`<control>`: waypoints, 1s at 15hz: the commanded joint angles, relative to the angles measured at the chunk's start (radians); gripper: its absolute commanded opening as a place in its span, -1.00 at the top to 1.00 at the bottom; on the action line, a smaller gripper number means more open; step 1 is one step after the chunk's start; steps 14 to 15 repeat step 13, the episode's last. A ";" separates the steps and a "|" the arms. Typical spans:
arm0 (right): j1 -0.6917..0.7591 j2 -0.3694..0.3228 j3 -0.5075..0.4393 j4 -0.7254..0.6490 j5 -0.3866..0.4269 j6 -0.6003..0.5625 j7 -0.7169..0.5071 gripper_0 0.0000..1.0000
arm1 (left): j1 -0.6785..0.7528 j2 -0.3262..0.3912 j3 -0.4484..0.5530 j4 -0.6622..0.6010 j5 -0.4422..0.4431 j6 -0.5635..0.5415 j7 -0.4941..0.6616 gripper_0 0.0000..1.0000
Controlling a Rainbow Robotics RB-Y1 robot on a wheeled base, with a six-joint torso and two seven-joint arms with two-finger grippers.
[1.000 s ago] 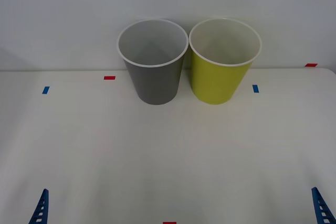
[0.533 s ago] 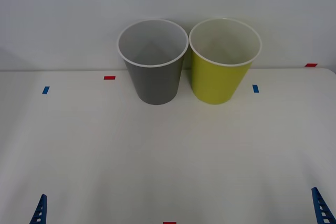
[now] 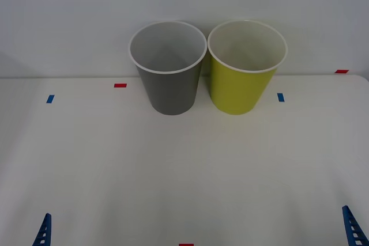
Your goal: Put cans in the gray bin and PET bottles in the light green bin.
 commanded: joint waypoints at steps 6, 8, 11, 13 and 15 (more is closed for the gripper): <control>0.000 0.000 0.000 0.000 0.000 0.000 0.000 -1.00 | 0.000 0.000 0.000 0.000 0.000 0.000 0.000 -1.00; 0.000 0.000 0.000 0.000 0.000 0.000 0.000 -1.00 | 0.000 0.000 0.000 0.000 0.000 0.000 0.000 -1.00; 0.000 0.000 0.000 0.000 0.000 0.000 0.000 -1.00 | 0.000 0.000 0.000 0.000 0.000 0.000 0.000 -1.00; 0.000 0.000 0.000 0.000 0.000 0.000 0.000 -1.00 | 0.000 0.000 0.000 0.000 0.000 0.000 0.000 -1.00; 0.000 0.000 0.000 0.000 0.000 0.000 0.000 -1.00 | 0.000 0.000 0.000 0.000 0.000 0.000 0.000 -1.00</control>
